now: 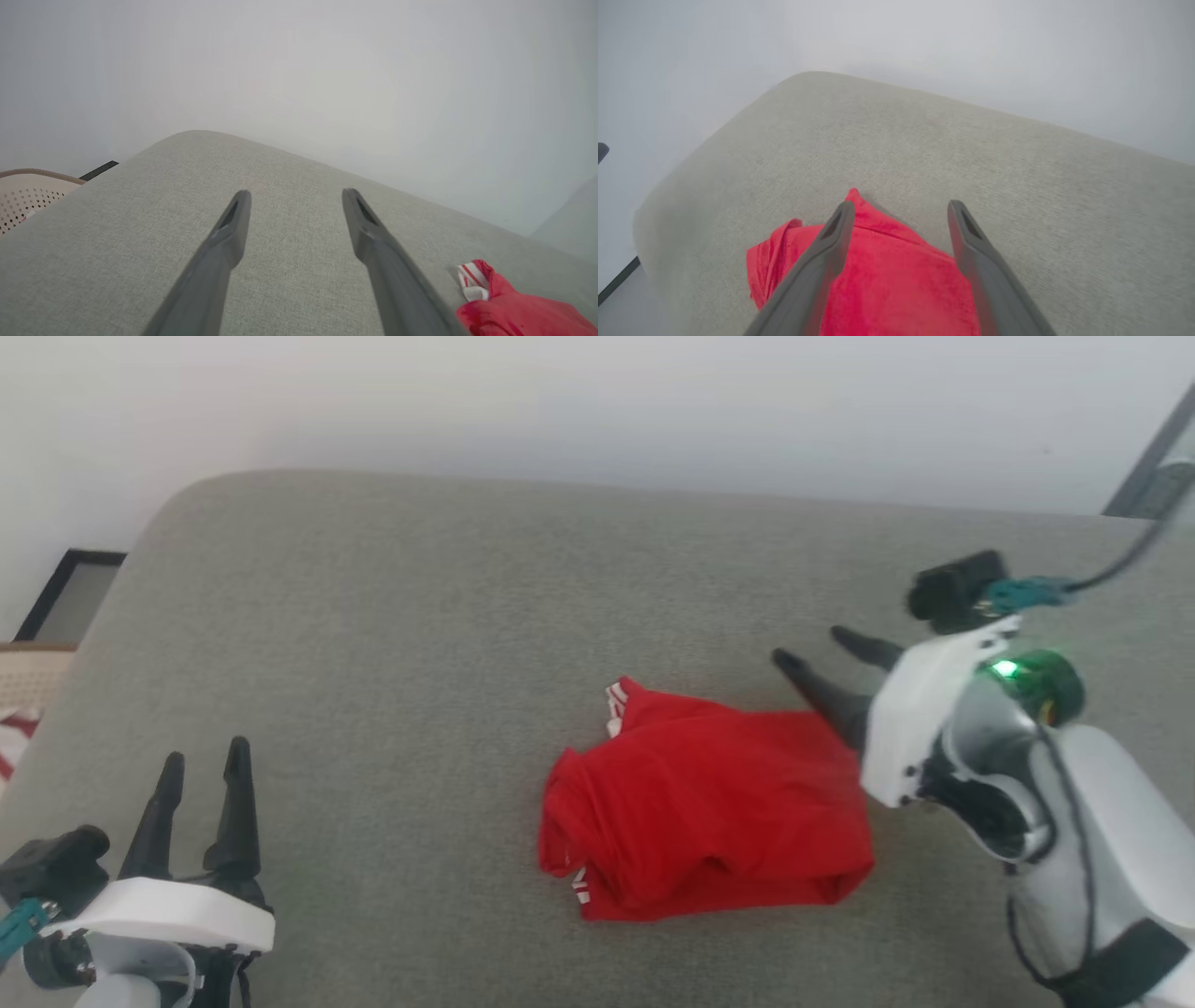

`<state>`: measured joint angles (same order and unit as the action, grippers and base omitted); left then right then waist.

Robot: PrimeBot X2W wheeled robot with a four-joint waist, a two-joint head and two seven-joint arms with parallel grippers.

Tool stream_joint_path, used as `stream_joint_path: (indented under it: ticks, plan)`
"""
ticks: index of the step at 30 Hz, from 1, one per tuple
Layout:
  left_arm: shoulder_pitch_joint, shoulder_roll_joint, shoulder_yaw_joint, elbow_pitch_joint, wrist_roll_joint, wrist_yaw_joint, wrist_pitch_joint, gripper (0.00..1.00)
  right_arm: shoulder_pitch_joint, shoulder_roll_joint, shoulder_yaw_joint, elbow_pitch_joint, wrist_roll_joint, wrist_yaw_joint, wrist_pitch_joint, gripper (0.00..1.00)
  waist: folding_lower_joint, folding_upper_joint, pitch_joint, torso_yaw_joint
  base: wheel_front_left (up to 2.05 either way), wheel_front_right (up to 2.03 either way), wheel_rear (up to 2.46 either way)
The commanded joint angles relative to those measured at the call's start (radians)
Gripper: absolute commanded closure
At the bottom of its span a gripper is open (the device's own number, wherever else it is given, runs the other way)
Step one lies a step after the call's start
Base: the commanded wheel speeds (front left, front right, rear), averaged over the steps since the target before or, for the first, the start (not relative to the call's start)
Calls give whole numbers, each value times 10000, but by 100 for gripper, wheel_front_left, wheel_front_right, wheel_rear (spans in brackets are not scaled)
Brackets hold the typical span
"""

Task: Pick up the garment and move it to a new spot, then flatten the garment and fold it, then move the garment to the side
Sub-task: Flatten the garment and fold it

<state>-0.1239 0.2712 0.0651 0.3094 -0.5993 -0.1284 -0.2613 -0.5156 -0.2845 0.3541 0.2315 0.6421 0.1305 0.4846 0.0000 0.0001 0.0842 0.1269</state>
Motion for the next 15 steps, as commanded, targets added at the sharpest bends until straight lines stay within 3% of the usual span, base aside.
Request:
stream_joint_path:
  ticks: [1, 15]
  plan:
    - [127, 44, 35, -47, 79, -28, -46, 0, 225, -99, -226, -85, -18, 4, -199, 0, 0, -1, -117, -208, 0, 0, 0]
    - [783, 264, 425, -143, 296, -28, -46, 0, 1864, -968, -2098, 5, -685, 4, -2655, 0, 0, -1, -601, -1261, 0, 0, 0]
